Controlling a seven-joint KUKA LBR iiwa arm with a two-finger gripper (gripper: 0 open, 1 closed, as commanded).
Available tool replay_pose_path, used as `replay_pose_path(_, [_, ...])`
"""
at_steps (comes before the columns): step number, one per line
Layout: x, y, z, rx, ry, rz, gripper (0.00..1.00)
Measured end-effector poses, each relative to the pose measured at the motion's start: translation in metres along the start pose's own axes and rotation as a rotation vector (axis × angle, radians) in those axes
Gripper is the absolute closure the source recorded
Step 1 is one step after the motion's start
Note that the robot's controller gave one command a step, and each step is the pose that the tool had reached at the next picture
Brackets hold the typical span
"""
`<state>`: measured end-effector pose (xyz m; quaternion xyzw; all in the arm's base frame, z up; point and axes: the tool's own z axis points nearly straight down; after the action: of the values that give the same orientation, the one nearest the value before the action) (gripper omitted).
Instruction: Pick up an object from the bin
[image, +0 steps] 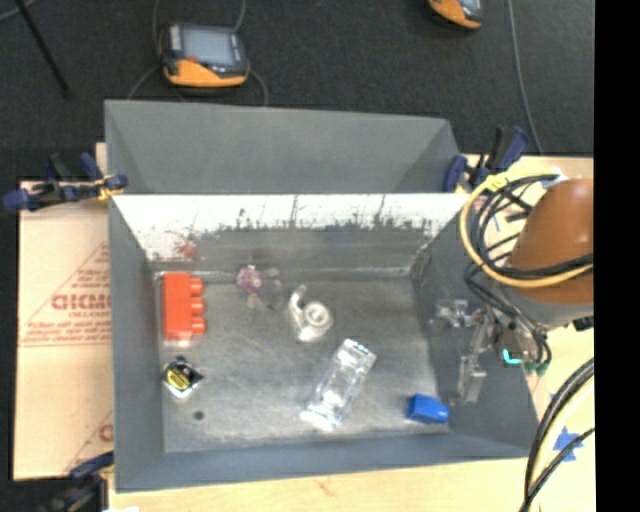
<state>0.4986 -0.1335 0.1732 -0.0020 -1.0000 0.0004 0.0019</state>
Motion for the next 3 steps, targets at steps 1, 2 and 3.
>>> replay_pose_path(1, [0.009,-0.0153,0.1021,0.001,-0.002,-0.25,0.0])
replay_pose_path(2, [0.0067,-0.016,0.0987,0.005,-0.009,-0.254,1.0])
replay_pose_path(3, [0.0076,-0.0148,0.1006,0.002,-0.006,-0.256,0.0])
